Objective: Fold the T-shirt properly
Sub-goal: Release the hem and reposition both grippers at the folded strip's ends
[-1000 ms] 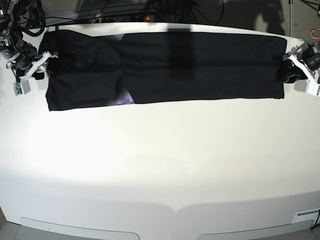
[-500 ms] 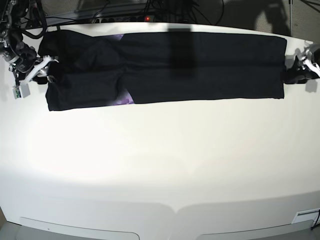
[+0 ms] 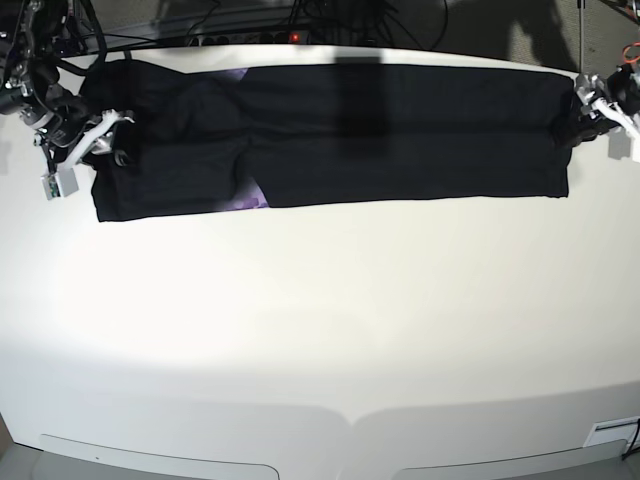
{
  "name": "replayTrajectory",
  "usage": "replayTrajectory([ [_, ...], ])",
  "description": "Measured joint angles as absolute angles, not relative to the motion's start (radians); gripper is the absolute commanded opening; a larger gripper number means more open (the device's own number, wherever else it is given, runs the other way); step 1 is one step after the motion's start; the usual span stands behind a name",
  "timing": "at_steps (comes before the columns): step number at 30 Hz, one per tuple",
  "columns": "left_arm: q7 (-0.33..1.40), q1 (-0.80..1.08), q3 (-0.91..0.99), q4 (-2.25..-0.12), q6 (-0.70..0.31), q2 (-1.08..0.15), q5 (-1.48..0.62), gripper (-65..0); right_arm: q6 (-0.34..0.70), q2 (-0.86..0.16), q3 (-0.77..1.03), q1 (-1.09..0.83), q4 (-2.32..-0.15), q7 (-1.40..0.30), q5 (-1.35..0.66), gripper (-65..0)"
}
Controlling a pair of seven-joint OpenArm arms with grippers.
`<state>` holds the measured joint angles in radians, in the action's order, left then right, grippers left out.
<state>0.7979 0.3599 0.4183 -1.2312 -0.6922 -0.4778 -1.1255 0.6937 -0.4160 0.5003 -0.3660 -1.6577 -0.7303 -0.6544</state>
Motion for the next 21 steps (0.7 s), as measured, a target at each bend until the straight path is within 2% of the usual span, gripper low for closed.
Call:
replayTrajectory([
  [6,0.804,0.36,0.42,-1.231,-0.704,-0.433,-1.144,-31.6,0.694,-0.416,0.5,-0.366,-1.658,-0.722,-0.654,-35.5],
  [10,0.813,0.36,0.42,-1.231,-0.707,-0.401,-1.143,-44.0,0.694,-0.415,0.5,-0.357,-1.658,-0.716,-0.654,-35.5],
  [14,0.796,0.36,0.419,-1.23,-0.703,-0.397,-1.122,-65.0,0.694,-0.416,0.5,-0.336,-1.658,-0.716,-0.654,-35.5],
  [21,0.634,0.363,0.418,-1.227,-0.688,-0.404,-1.1,-65.0,0.693,-0.41,0.449,-0.335,-1.658,-0.747,-0.697,-35.5],
])
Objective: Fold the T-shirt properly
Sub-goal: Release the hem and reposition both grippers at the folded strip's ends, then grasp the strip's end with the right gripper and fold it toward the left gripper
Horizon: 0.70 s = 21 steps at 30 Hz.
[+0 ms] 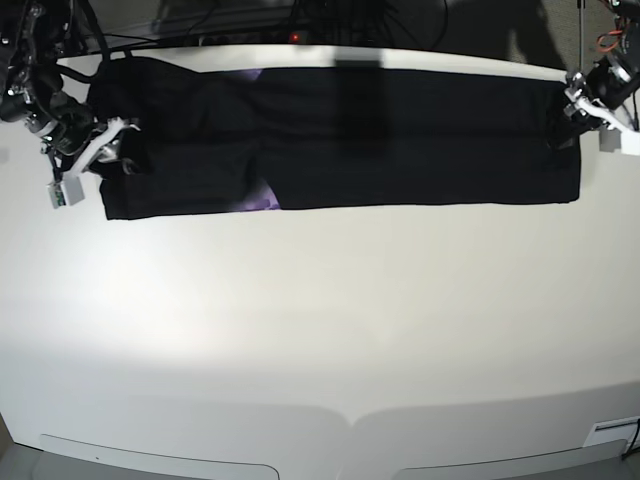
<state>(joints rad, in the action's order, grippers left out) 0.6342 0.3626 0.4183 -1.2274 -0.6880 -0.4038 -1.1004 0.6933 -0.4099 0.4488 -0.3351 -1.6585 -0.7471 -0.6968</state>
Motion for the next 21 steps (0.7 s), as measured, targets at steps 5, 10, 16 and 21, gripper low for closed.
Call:
replayTrajectory([
  [5,0.596,0.351,0.418,-1.227,-0.688,-0.445,-0.995,-65.0,0.693,-0.387,0.31,-0.336,-1.659,-0.738,-0.702,-35.5],
  [10,0.501,0.351,0.418,-1.227,-0.677,-0.503,-0.872,-65.0,0.692,-0.361,0.164,-0.335,-1.697,-0.688,-0.683,-35.5],
  [16,0.415,0.352,0.418,-1.225,-0.584,-0.593,-0.801,-65.0,0.693,-0.331,0.033,-0.322,-1.728,-0.675,-0.684,-35.5],
  [21,0.474,0.351,0.418,-1.226,-0.579,-0.652,-0.922,-65.0,0.693,-0.257,0.011,-0.283,-1.728,-0.673,-0.577,-35.5],
])
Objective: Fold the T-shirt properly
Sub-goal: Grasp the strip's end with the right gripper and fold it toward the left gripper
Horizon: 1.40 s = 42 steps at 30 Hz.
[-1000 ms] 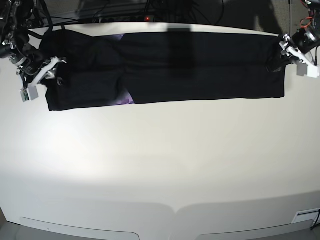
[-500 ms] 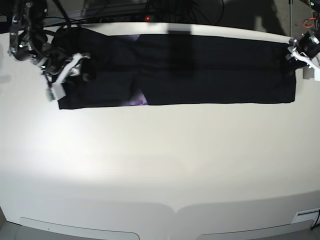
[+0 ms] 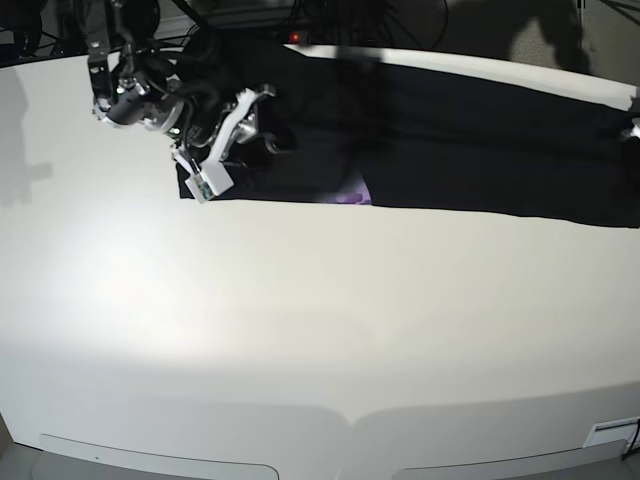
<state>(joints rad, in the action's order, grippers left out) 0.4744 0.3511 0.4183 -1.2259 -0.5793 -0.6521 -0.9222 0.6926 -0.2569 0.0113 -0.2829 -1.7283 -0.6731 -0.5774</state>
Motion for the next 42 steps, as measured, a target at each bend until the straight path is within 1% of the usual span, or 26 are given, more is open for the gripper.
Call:
replayTrajectory([
  [1,0.513,0.351,0.418,-1.228,-0.584,-0.654,-0.977,-65.0,0.693,-0.243,0.011,-0.273,-1.728,-0.673,-0.554,-35.5],
  [5,0.688,0.352,0.418,-1.273,-0.678,-0.624,-1.187,-65.0,0.693,-0.215,0.011,-0.231,-1.728,-0.674,-0.479,-35.5],
  [7,0.741,0.355,0.418,-1.316,-0.685,-0.579,-1.253,-65.0,0.693,-0.204,0.012,-0.207,-1.728,-0.679,-0.448,-35.5],
  [10,0.817,0.374,0.418,-1.401,-0.683,-0.491,-1.304,-65.0,0.693,-0.191,0.012,-0.174,-1.728,-0.702,-0.447,-35.5],
  [15,0.934,0.398,0.416,-1.59,-0.686,-0.301,-1.327,-65.0,0.693,-0.189,0.012,-0.127,-1.729,-0.739,-0.448,-35.5],
  [19,0.993,0.405,0.417,-1.652,-0.687,-0.181,-1.325,-65.0,0.693,-0.193,0.012,-0.106,-1.729,-0.759,-0.448,-35.5],
  [22,1.005,0.404,0.384,-1.66,-0.688,-0.142,-1.316,-65.0,0.693,-0.191,0.011,-0.106,-1.729,-0.757,-0.45,-35.5],
  [27,1.003,0.4,0.246,-1.66,-0.688,-0.141,-1.17,-65.0,0.693,-0.191,0.012,-0.105,-1.729,-0.757,-0.448,-35.5],
  [31,0.933,0.399,0.175,-1.66,-0.687,-0.141,-1.045,-65.0,0.693,-0.191,0.012,-0.105,-1.729,-0.761,-0.448,-35.5],
  [37,0.881,0.399,0.16,-1.66,-0.685,-0.143,-1.042,-64.8,0.693,-0.191,0.012,-0.105,-1.729,-0.762,-0.448,-35.5],
  [39,0.881,0.399,0.16,-1.66,-0.685,-0.144,-1.083,-49.6,0.693,-0.191,0.012,-0.105,-1.729,-0.762,-0.448,-35.5],
  [40,0.88,0.399,0.16,-1.66,-0.685,-0.144,-1.107,-43.2,0.693,-0.191,0.012,-0.105,-1.729,-0.762,-0.448,-35.5],
  [41,0.874,0.399,0.158,-1.66,-0.685,-0.144,-1.124,-39.1,0.693,-0.191,0.012,-0.105,-1.729,-0.762,-0.449,-35.5],
  [42,0.874,0.399,0.158,-1.66,-0.685,-0.144,-1.135,-37.9,0.693,-0.191,0.012,-0.105,-1.729,-0.762,-0.45,-35.5],
])
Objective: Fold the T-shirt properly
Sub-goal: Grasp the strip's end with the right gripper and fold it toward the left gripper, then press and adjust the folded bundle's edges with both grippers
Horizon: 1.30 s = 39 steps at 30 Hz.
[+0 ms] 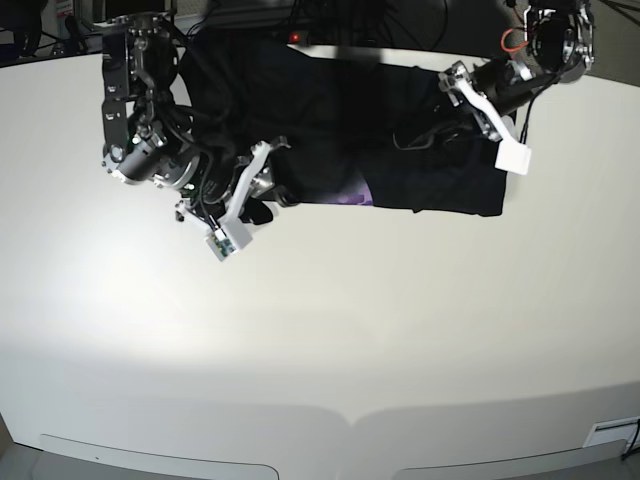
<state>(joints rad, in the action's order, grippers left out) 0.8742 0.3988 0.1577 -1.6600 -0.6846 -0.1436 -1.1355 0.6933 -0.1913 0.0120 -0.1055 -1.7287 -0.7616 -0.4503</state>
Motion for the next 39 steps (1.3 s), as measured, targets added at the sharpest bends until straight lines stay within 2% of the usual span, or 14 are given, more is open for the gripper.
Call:
replayTrajectory([
  [8,0.875,0.393,0.158,-1.66,-0.685,-0.144,-1.23,-37.9,0.693,-0.191,0.012,-0.105,-1.729,-0.762,-0.45,-35.5],
  [14,0.875,0.365,0.162,-1.66,-0.685,-0.144,-1.09,-38.1,0.693,-0.191,0.012,-0.105,-1.729,-0.762,-0.45,-35.5],
  [17,0.875,0.358,0.162,-1.66,-0.685,-0.144,-0.957,-45.8,0.693,-0.191,0.012,-0.105,-1.729,-0.777,-0.45,-35.5],
  [21,0.78,0.347,0.162,-1.66,-0.69,-0.157,-0.726,-65.0,0.693,-0.191,0.012,-0.105,-1.735,-0.877,-0.484,-35.5],
  [25,0.635,0.352,0.162,-1.66,-0.671,-0.18,-0.536,-65.0,0.693,-0.198,0.012,-0.108,-1.803,-1.044,-0.585,-35.5],
  [27,0.607,0.35,0.162,-1.661,-0.59,-0.179,-0.464,-65.0,0.694,-0.209,0.026,-0.108,-1.848,-1.14,-0.669,-35.5],
  [29,0.606,0.35,0.162,-1.661,-0.55,-0.177,-0.416,-65.0,0.694,-0.232,0.059,-0.112,-1.887,-1.223,-0.76,-35.5],
  [33,0.595,0.352,0.162,-1.661,-0.515,-0.177,-0.329,-65.0,0.694,-0.268,0.174,-0.173,-1.899,-1.256,-0.797,-35.5],
  [39,0.488,0.348,0.162,-1.616,-0.462,-0.177,-0.278,-65.0,0.697,-0.353,0.364,-0.293,-1.898,-1.328,-0.952,-35.5],
])
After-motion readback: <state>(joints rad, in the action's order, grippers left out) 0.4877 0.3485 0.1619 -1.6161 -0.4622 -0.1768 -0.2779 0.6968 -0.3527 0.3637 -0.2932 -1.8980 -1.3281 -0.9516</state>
